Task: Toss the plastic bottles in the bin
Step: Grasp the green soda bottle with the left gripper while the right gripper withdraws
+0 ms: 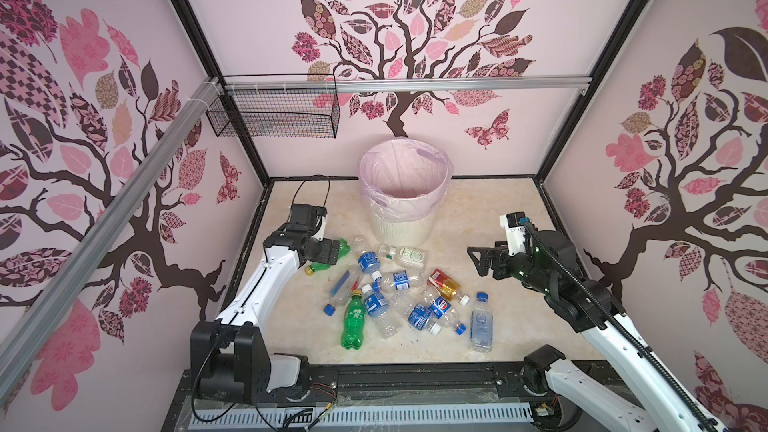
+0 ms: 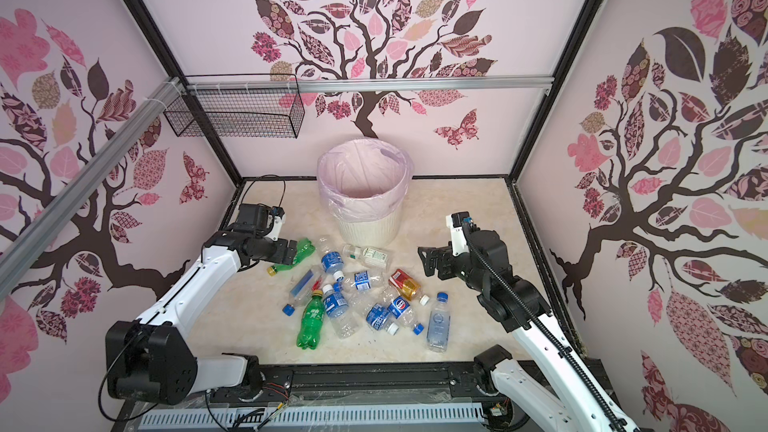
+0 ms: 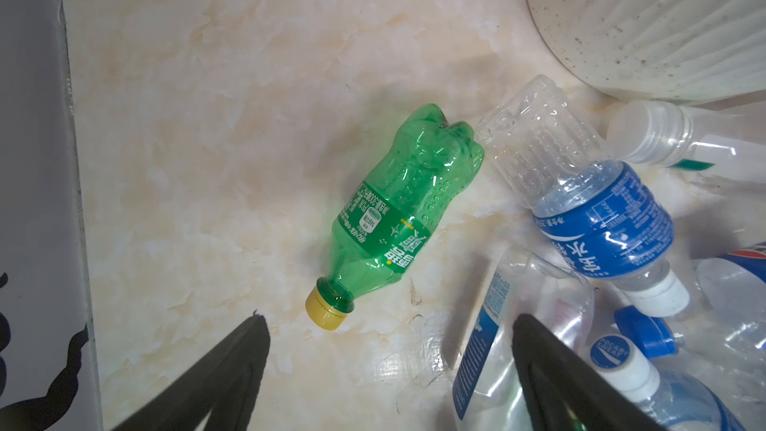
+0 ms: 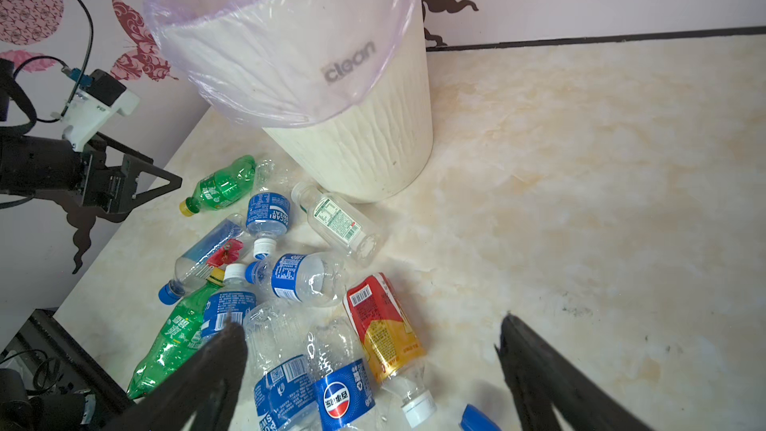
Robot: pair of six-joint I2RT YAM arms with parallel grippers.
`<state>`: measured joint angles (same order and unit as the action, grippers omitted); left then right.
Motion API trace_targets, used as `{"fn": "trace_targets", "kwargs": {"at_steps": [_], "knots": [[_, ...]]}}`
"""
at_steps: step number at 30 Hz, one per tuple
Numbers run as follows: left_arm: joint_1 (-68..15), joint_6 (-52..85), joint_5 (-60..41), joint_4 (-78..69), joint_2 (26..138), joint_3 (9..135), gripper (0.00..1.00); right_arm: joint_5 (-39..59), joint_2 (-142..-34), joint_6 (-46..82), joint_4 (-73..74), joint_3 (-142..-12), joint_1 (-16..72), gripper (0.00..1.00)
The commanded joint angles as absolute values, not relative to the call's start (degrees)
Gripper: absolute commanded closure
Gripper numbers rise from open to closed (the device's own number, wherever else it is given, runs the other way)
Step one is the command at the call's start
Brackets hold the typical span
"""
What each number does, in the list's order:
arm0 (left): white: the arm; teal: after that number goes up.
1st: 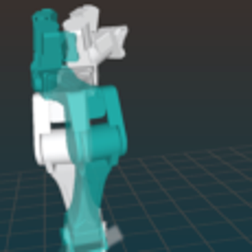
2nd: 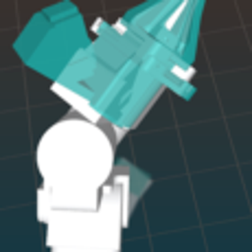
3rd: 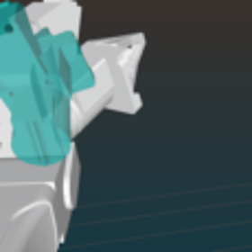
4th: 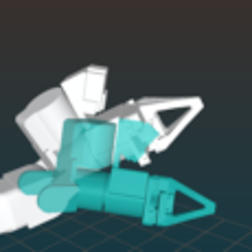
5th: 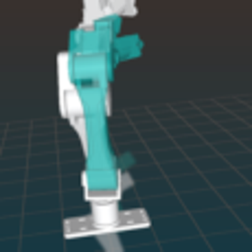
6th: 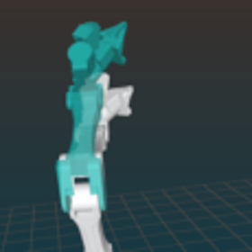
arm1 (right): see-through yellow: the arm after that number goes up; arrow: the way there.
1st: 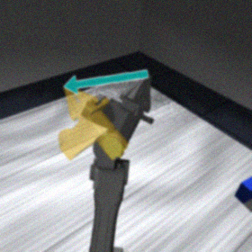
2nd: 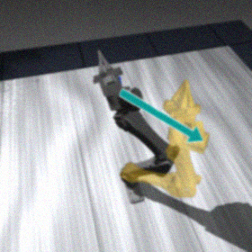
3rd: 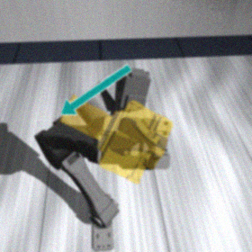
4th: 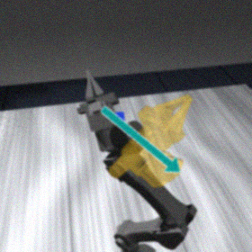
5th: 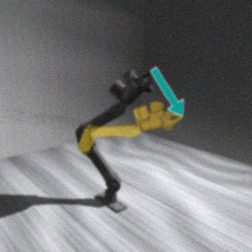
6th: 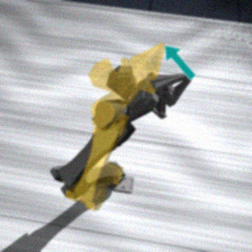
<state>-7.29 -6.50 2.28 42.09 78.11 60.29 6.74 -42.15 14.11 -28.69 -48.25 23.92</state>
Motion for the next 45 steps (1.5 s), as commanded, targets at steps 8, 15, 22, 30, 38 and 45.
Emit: {"fn": "trace_targets", "kwargs": {"at_steps": [8,15,22,30,38,45], "knots": [[-8.4,-9.7,3.7,40.2,87.7,65.3,0.08,9.3,-38.2,15.5,-29.0,-46.1,23.8,0.02],[-8.4,-10.3,2.9,41.1,96.9,68.6,0.14,10.3,-37.6,15.1,-29.3,-45.9,23.8,0.02],[-8.5,-10.3,3.3,40.1,100.1,68.9,0.14,10.4,-36.4,14.9,-28.8,-44.4,23.8,0.01],[-8.6,-9.6,4.2,39.1,102.3,67.2,0.2,11.8,-37.2,15.3,-27.3,-43.8,23.8,0.0],[-8.6,-8.6,4.9,40.5,101.8,66.5,0.4,11.4,-36.2,16.3,-26.8,-42.8,23.8,0.0],[-7.4,-6.7,7.1,40.9,94.2,64.0,0.43,11.3,-35.9,16.4,-27.0,-42.6,23.8,0.0]]}}
